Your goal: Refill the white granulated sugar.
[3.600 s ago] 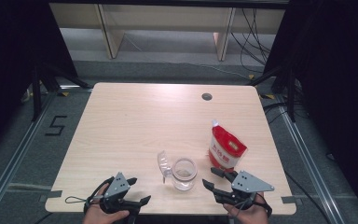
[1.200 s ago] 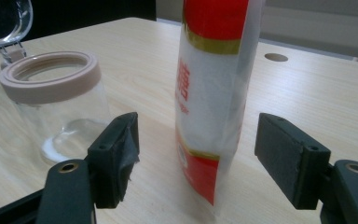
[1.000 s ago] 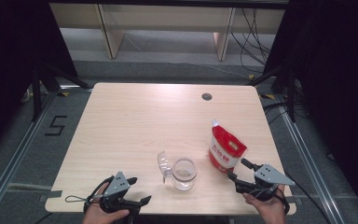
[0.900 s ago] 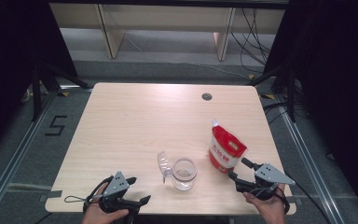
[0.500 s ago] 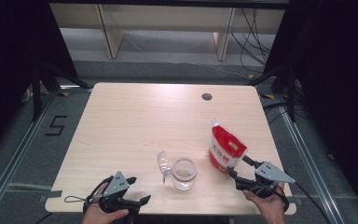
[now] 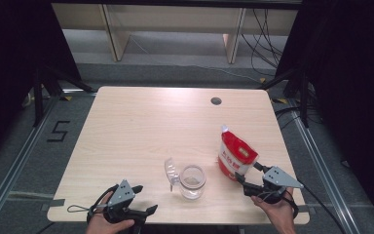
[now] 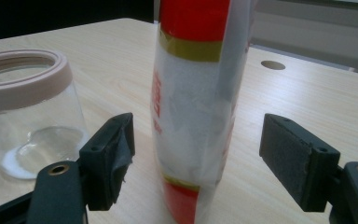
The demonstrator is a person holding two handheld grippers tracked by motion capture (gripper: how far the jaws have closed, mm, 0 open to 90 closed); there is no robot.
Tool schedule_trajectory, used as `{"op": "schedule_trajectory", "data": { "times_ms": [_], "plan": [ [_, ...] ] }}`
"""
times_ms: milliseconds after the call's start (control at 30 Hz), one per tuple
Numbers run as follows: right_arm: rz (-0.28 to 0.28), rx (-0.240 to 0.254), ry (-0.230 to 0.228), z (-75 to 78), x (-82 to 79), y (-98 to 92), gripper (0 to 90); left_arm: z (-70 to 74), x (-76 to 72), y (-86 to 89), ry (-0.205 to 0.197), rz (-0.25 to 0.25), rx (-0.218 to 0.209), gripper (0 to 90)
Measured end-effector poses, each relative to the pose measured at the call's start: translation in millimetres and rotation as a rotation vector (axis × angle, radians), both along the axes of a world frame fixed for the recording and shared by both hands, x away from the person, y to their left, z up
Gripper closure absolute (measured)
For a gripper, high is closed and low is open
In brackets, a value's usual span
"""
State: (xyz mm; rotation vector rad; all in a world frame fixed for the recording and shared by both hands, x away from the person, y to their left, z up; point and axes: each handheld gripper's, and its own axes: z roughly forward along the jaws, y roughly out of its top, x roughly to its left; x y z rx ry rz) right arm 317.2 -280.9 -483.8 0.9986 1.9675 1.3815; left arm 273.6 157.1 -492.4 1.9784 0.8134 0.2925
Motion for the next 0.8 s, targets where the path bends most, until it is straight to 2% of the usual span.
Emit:
{"op": "schedule_trajectory", "data": {
  "times_ms": [33, 67, 100, 133, 167, 200, 233, 267, 300, 367, 400, 467, 500, 533, 567, 600, 667, 700, 733, 767, 800],
  "plan": [
    [0.007, -0.005, -0.008, -0.5, 2.6, 0.0, 27.1, 0.3, -0.5, 0.0, 0.006, 0.003, 0.006, 18.2],
    [0.012, -0.013, -0.011, -0.6, 3.9, 0.3, 27.1, 0.6, 0.2, 1.5, 0.000, -0.004, 0.035, 18.2],
    [-0.003, -0.001, -0.013, -1.3, 4.4, 1.5, 27.0, 0.3, -2.0, -0.9, 0.022, 0.014, 0.007, 18.2],
    [-0.001, -0.001, 0.001, -1.3, 5.2, 2.8, 26.9, 0.3, -2.0, -1.0, 0.020, 0.013, 0.007, 18.2],
    [0.011, -0.019, -0.019, -1.4, 8.1, 1.5, 26.9, 0.2, -1.9, -1.2, 0.025, 0.009, 0.004, 18.2],
    [0.003, -0.005, -0.019, -1.7, 9.4, 3.2, 26.9, -0.6, -1.8, -1.6, 0.016, 0.008, -0.006, 18.2],
    [0.002, -0.018, -0.011, -1.3, 9.9, 3.1, 27.0, 0.5, -2.1, -1.3, 0.014, 0.004, 0.009, 18.2],
    [-0.002, -0.016, -0.024, -2.5, 11.9, 5.1, 26.9, 0.4, -2.2, -1.5, 0.014, 0.005, 0.007, 18.1],
    [0.007, -0.029, -0.012, -2.3, 12.2, 5.0, 27.0, -0.2, -2.2, -1.9, 0.011, 0.009, 0.004, 18.1],
    [-0.009, -0.015, -0.005, -3.1, 11.9, 9.2, 27.0, -0.9, -2.1, -2.2, 0.017, 0.007, -0.001, 18.1],
    [0.009, -0.026, -0.034, -3.4, 15.1, 9.1, 27.0, -1.1, -2.4, -2.9, 0.020, 0.010, -0.008, 18.1],
    [0.011, -0.017, -0.025, -3.8, 15.6, 10.8, 27.0, 0.7, -1.9, -0.2, 0.013, -0.003, 0.044, 18.1],
    [-0.001, -0.009, -0.005, -4.2, 13.9, 13.2, 27.0, 0.2, -3.0, -2.4, 0.018, 0.006, 0.007, 18.1],
    [0.016, -0.033, -0.043, -5.3, 17.9, 12.9, 27.0, 0.3, -3.0, -2.4, 0.015, 0.007, 0.009, 18.1],
    [0.019, -0.044, -0.059, -5.4, 19.1, 12.8, 27.0, 0.9, -2.5, -1.4, 0.006, -0.004, 0.022, 18.1],
    [0.015, -0.033, -0.027, -6.0, 17.8, 15.0, 27.0, 1.1, -1.9, -1.0, 0.000, -0.011, 0.027, 18.1],
    [0.017, -0.045, -0.035, -6.1, 18.0, 15.6, 27.0, 0.7, -1.9, -1.5, 0.004, -0.008, 0.018, 18.1],
    [0.018, -0.041, -0.040, -6.1, 18.1, 16.1, 27.0, 1.2, -1.1, 0.2, 0.000, -0.016, 0.043, 18.1],
    [0.018, -0.038, -0.042, -6.1, 18.3, 16.4, 27.0, 1.3, -1.1, 0.6, 0.001, -0.017, 0.050, 18.1],
    [0.015, -0.025, -0.046, -6.7, 18.8, 17.3, 27.0, 0.8, -1.7, -0.8, 0.004, -0.009, 0.029, 18.1],
    [0.006, -0.010, -0.024, -6.9, 17.0, 18.7, 26.9, 0.5, -2.0, -1.5, 0.004, -0.008, 0.018, 18.1]
  ]
}}
